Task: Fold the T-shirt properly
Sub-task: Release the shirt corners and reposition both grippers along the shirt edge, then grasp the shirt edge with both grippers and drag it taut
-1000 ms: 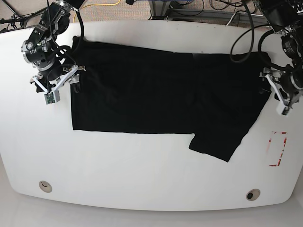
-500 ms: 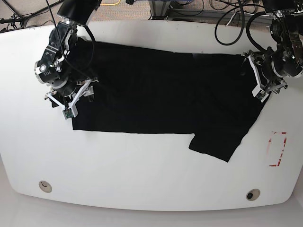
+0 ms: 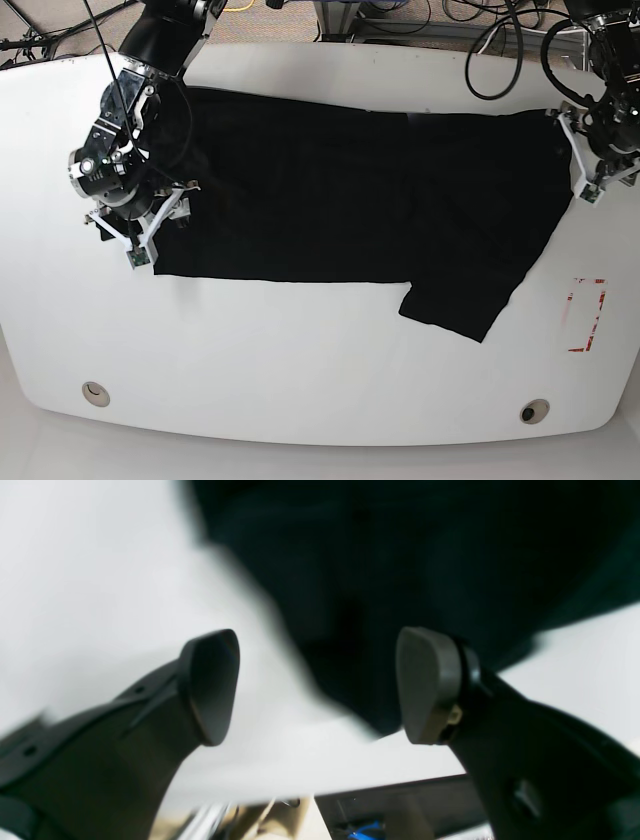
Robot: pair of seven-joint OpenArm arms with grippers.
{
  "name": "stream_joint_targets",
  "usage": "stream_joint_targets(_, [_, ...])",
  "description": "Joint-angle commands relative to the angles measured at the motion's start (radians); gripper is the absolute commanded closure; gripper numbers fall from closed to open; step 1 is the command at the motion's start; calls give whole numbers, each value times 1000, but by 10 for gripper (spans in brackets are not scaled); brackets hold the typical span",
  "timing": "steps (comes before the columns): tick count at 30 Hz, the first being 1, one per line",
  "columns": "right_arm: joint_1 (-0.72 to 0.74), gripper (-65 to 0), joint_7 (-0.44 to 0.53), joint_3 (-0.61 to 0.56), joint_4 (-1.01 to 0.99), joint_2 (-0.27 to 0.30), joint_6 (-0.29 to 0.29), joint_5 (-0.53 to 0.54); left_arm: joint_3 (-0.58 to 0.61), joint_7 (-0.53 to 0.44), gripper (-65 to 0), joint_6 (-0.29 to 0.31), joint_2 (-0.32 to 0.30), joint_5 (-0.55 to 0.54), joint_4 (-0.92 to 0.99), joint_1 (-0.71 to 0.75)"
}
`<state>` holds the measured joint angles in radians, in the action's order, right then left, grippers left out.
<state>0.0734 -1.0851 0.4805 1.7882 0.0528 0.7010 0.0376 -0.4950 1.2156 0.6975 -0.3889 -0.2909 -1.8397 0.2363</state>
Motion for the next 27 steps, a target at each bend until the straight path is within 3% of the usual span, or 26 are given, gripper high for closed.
stream_joint_targets(1, [-33, -445, -10, 7, 104, -5, -3, 5, -52, -4, -458, 1, -14, -3, -15, -4])
stream_joint_targets(5, [-102, -445, -11, 25, 177, -31, -3, -11, -112, -4, -458, 1, 0, -1, -12, -5])
stream_joint_targets(11, [-198, -445, -11, 145, 190, -84, -3, -8, -155, -3, -458, 1, 67, 5, -12, 2])
stream_joint_targets(15, [-255, -444, -5, 209, 192, -110, -3, -3, -118, -3, -458, 1, 94, 0, -19, 51])
stream_joint_targets(23, [-353, -444, 23, 217, 193, -112, -3, -2, -35, -3, -454, 1, 137, 5, -13, 65])
stream_joint_targets(27, [-380, -444, 26, 217, 193, -113, -3, -2, -3, -3, -406, 1, 144, 26, -13, 64])
